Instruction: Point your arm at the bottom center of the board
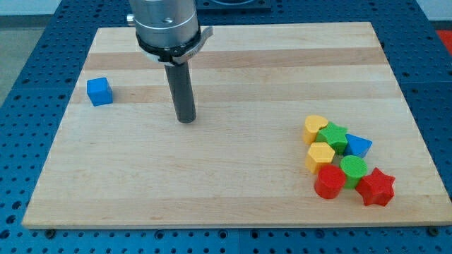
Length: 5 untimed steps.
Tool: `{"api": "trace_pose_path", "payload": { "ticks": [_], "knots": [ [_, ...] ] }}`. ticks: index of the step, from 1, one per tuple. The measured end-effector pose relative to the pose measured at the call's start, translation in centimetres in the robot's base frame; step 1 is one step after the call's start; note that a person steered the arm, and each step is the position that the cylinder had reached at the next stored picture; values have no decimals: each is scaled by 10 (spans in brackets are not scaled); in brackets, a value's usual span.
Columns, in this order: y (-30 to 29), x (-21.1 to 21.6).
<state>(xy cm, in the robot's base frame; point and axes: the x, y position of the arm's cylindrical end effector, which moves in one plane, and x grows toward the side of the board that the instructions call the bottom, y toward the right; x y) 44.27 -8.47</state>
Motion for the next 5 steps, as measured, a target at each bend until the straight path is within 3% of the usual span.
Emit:
{"api": "trace_pose_path", "payload": {
  "ticks": [3,5],
  "knots": [
    [8,14],
    [43,50]
  ]
}}
